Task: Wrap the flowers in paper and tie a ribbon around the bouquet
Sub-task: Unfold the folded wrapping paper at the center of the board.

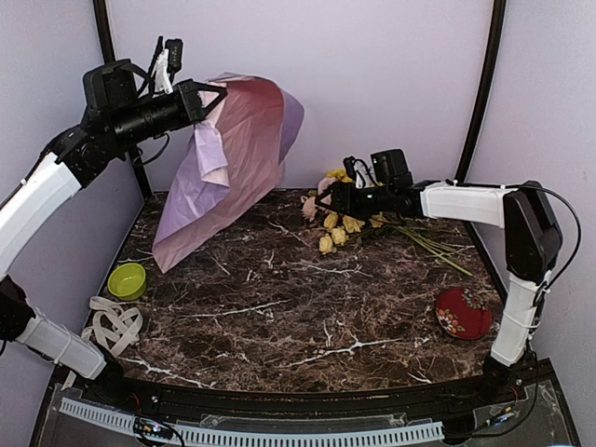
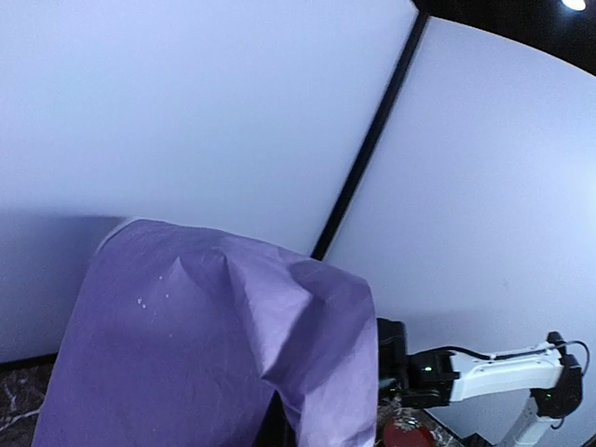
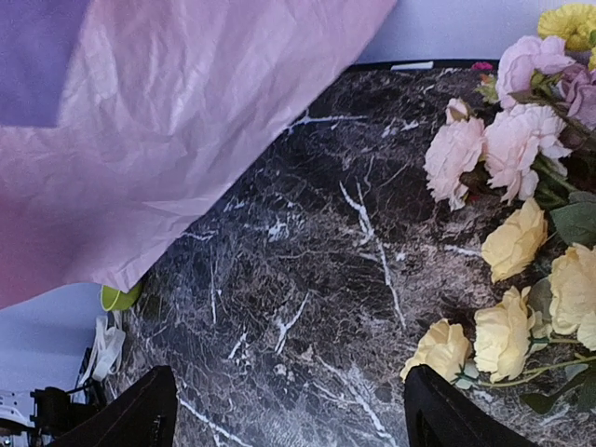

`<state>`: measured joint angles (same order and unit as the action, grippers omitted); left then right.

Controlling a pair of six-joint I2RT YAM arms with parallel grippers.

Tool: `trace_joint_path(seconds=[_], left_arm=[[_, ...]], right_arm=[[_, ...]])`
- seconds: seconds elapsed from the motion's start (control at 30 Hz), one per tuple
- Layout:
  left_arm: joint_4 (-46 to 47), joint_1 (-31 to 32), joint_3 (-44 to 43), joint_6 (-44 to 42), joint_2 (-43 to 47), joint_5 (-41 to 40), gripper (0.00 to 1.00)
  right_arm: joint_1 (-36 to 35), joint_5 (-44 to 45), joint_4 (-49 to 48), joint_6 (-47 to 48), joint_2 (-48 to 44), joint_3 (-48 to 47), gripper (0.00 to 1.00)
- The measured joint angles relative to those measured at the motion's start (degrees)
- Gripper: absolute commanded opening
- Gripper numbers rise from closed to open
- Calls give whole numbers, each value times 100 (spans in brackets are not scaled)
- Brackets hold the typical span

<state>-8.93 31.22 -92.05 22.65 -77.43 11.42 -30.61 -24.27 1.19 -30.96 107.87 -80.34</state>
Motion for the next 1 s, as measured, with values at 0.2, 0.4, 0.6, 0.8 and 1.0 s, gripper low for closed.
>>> trace_joint_path(seconds=[0.2, 0.4, 0.6, 0.8, 1.0], left_arm=[[-118, 1451, -1425, -662, -433, 131, 0], [-221, 1792, -1939, -848, -483, 254, 0], [-380, 1818, -1934, -846, -474, 225, 0], [-459, 1818, -1886, -817, -452, 11, 0], [-463, 1672, -1886, -570, -455, 79, 0]], right_arm=[[118, 490, -295, -96, -564, 514, 88], [505, 717, -553, -79, -1228, 933, 92], [833, 1338, -584, 188, -2100, 1451, 97], [1095, 2070, -533, 581, -2870, 1766, 100], [1283, 2468, -404, 933, -3016, 1766, 100]])
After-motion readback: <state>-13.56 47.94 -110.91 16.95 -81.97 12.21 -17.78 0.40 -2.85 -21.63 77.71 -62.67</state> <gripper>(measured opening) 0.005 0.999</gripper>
